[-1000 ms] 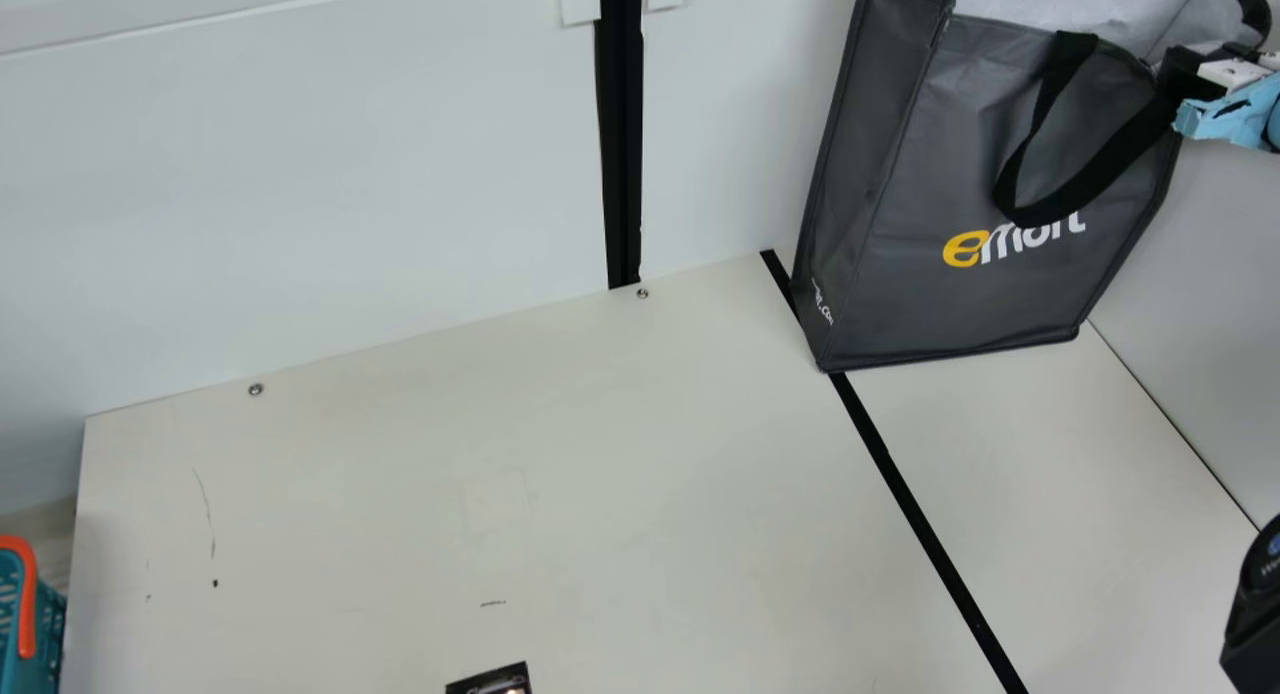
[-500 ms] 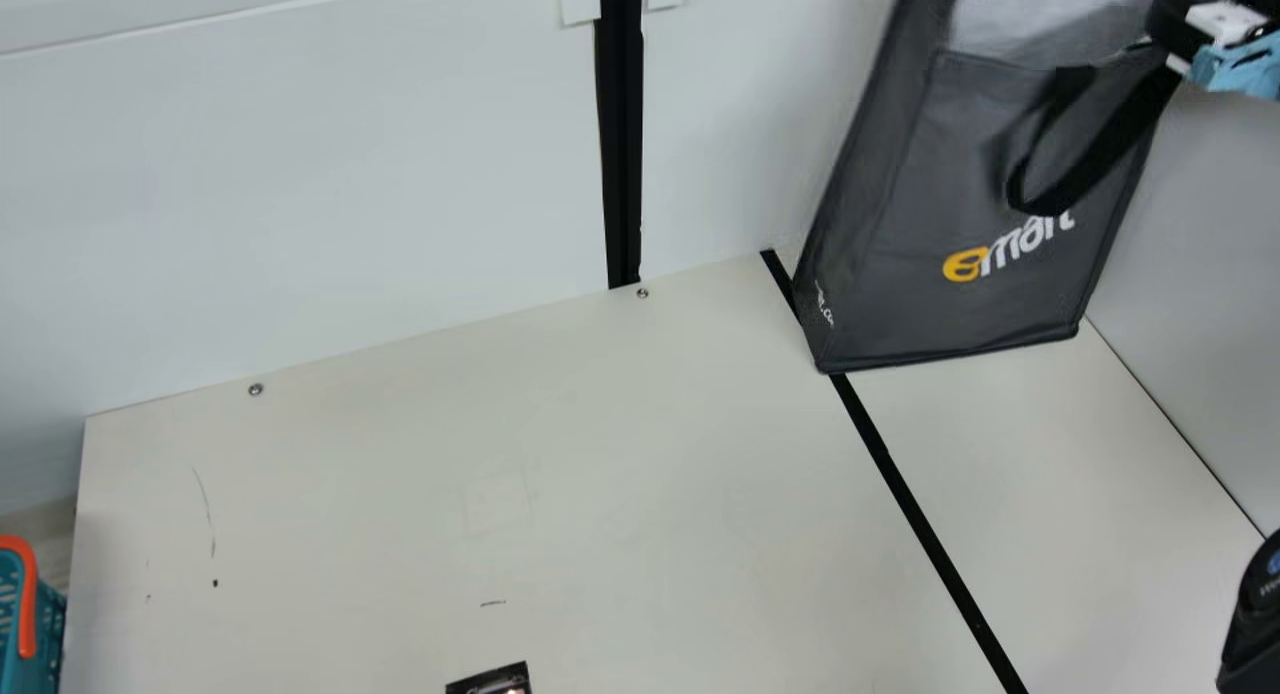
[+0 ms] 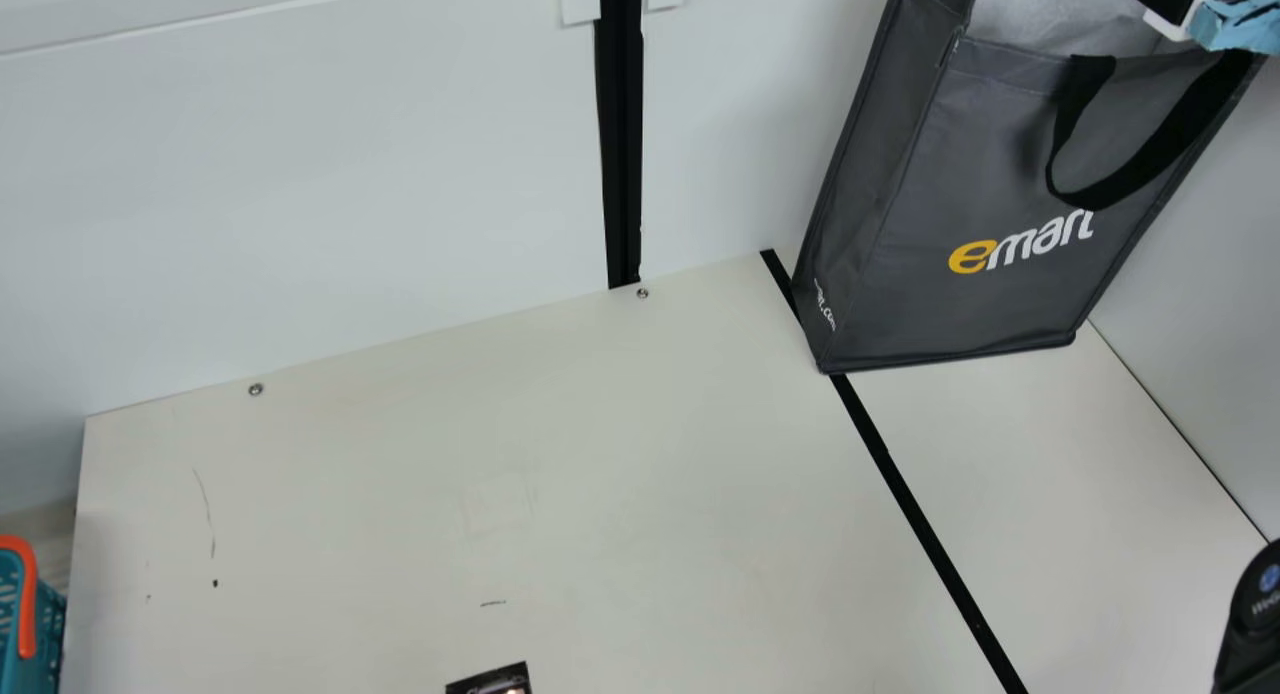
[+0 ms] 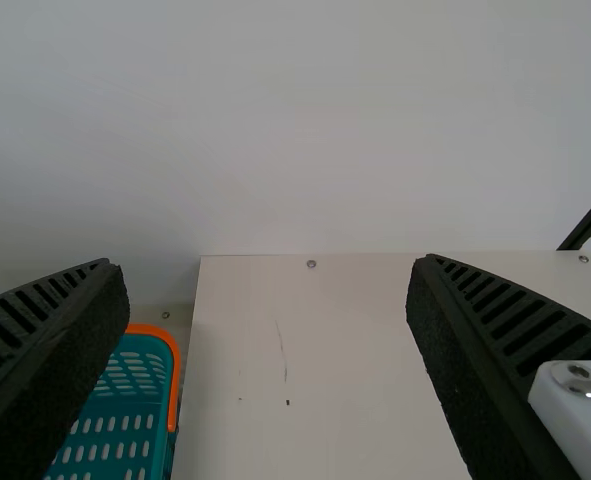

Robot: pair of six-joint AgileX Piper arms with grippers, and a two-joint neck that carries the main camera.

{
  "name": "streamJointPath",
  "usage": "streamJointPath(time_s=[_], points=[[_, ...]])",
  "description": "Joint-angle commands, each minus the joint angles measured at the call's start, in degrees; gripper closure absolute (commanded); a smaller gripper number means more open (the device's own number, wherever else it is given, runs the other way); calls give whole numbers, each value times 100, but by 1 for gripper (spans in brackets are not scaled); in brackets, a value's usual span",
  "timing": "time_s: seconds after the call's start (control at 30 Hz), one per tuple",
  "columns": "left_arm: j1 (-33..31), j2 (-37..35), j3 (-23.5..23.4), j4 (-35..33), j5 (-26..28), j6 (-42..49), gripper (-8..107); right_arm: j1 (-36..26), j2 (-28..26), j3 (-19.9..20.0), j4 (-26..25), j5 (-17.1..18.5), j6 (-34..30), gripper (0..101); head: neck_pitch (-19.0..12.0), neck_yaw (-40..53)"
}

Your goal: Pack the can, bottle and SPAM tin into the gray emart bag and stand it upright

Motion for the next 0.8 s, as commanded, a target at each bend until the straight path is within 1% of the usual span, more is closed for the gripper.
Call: streamJointPath(time_s=[0.0, 0.43, 0.6, 0.77], points=[[0, 0, 0, 0, 0, 0, 9, 73, -41, 28, 18, 20, -19, 6, -130, -5], [0, 0, 0, 0, 0, 0, 9, 805, -457, 445, 147, 5, -68, 6, -130, -5], [0, 0, 0, 0, 0, 0, 9, 1198, -645, 698, 143, -17, -64, 6, -130, -5], [0, 0, 0, 0, 0, 0, 9, 1661, -867, 1042, 137, -55, -48, 6, -130, -5]])
